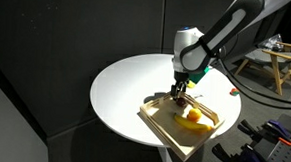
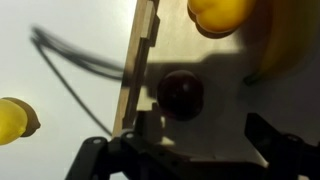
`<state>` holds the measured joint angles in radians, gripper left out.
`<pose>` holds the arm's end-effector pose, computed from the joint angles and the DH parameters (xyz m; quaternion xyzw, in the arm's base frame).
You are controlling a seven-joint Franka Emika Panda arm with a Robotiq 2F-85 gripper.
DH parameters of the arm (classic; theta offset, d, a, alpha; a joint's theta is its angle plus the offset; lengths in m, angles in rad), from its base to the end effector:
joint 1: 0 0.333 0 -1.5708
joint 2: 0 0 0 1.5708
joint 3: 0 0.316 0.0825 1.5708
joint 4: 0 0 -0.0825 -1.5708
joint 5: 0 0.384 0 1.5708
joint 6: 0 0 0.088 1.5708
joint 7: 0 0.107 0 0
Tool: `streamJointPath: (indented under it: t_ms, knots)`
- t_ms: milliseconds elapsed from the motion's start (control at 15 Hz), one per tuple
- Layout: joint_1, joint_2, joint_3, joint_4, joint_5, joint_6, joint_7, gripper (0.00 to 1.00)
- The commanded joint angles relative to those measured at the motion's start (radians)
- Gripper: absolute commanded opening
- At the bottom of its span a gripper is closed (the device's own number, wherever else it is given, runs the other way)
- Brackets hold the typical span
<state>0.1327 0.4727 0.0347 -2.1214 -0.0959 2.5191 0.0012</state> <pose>0.5593 0.0957 0.1787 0.9918 0.1211 -0.0354 0.0216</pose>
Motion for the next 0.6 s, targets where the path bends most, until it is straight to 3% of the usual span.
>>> streamJointPath:
  t_ms: [0,533]
  knots:
    - [0.004,-0.023,-0.007,0.004,-0.015,-0.032,0.029,1.0]
    - [0.003,-0.113,-0.035,-0.033,-0.018,-0.079,0.103,1.0]
